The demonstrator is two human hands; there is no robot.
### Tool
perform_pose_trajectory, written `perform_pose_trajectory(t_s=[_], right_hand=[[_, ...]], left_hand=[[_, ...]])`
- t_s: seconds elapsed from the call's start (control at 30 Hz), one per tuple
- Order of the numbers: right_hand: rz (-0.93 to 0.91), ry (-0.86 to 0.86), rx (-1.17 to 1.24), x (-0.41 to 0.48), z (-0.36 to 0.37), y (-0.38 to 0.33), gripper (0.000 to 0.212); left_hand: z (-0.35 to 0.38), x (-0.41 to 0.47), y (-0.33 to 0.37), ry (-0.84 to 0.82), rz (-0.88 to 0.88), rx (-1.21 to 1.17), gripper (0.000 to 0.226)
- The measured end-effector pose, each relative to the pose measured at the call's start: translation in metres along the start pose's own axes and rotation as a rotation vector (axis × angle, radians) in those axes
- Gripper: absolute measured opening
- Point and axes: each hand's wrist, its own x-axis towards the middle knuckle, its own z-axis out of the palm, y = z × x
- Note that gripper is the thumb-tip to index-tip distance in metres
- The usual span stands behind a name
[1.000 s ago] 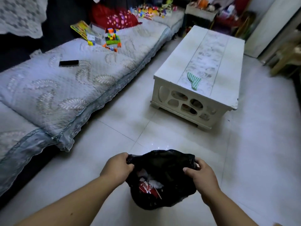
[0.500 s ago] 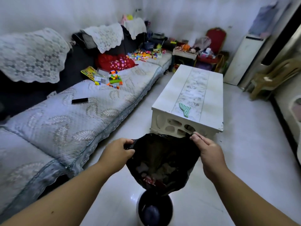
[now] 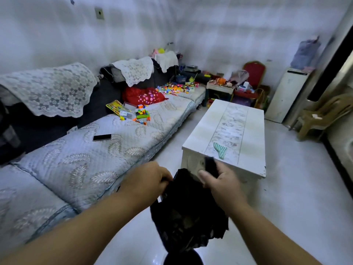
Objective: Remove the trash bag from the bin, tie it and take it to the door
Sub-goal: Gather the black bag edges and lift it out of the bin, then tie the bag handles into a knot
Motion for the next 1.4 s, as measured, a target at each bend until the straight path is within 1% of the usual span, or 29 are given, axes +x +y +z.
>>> perform_pose_trajectory(t_s=[0.03,0.13,0.2,0.23,0.3,0.4,0.47,0.5,0.57,0.63,0.7,0.77,0.83,0.9,1.0,1.1,1.17,1.3,1.37,1.4], right_hand=[[-0.034,-0.063,-0.074,-0.002,0.002,0.000,0.026],[-0.137,-0.300,-0.166,-0.008,0.012,-0.004,0.042],[-0.202,-0.429,-0.152,-0.010,0.018,-0.004,0.039],[-0.198,-0.450,-0.127,-0.010,0.018,-0.004,0.033],[-0.173,-0.422,-0.095,-0.006,0.015,-0.002,0.023],[-0.201,-0.381,-0.092,0.002,0.004,0.004,0.020],[-0.198,-0.393,-0.023,0.006,-0.002,0.005,0.016],[-0.189,-0.396,0.014,0.007,-0.004,0.004,0.020],[-0.177,-0.400,0.071,0.010,-0.008,0.004,0.027],[-0.192,-0.424,0.122,0.013,-0.011,0.002,0.033],[-0.213,-0.451,0.164,0.012,-0.012,0.000,0.038],[-0.223,-0.432,0.186,0.010,-0.011,-0.004,0.036],[-0.237,-0.370,0.188,0.011,-0.011,-0.006,0.033],[-0.238,-0.314,0.158,0.011,-0.011,-0.008,0.031],[-0.244,-0.235,0.113,0.010,-0.011,-0.005,0.030],[-0.216,-0.131,0.111,0.016,-0.014,0.000,0.028],[-0.175,-0.085,0.117,0.022,-0.019,0.003,0.030],[-0.182,0.012,0.062,0.031,-0.032,0.003,0.031],[-0.210,-0.002,-0.008,0.033,-0.034,0.000,0.032],[-0.225,-0.032,-0.041,0.033,-0.034,-0.001,0.032]], left_hand=[[0.002,0.002,0.008,0.005,-0.015,-0.047,0.022],[0.009,0.005,0.034,-0.004,-0.003,-0.154,0.023],[0.012,0.009,0.050,-0.025,0.042,-0.188,0.024],[0.012,0.011,0.055,-0.034,0.064,-0.199,0.025],[0.010,0.015,0.061,-0.040,0.111,-0.210,0.027],[0.006,0.017,0.057,-0.014,0.248,-0.218,0.028],[0.002,0.020,0.051,0.041,0.250,-0.254,0.032],[0.002,0.021,0.046,0.041,0.231,-0.282,0.036],[0.002,0.022,0.040,-0.047,0.219,-0.346,0.047],[0.007,0.021,0.038,-0.102,0.227,-0.399,0.049],[0.015,0.020,0.040,-0.036,0.188,-0.416,0.044],[0.019,0.021,0.043,0.068,0.123,-0.454,0.033],[0.022,0.023,0.048,0.142,0.038,-0.592,0.023],[0.024,0.025,0.052,0.175,-0.042,-0.717,0.015],[0.026,0.027,0.056,0.175,-0.087,-0.789,0.013],[0.028,0.032,0.058,0.219,-0.140,-0.743,0.016],[0.030,0.033,0.057,0.179,-0.131,-0.722,0.016],[0.035,0.031,0.060,-0.093,-0.114,-0.967,0.012],[0.040,0.030,0.066,-0.174,-0.116,-1.010,0.004],[0.044,0.030,0.070,-0.191,-0.117,-1.040,0.010]])
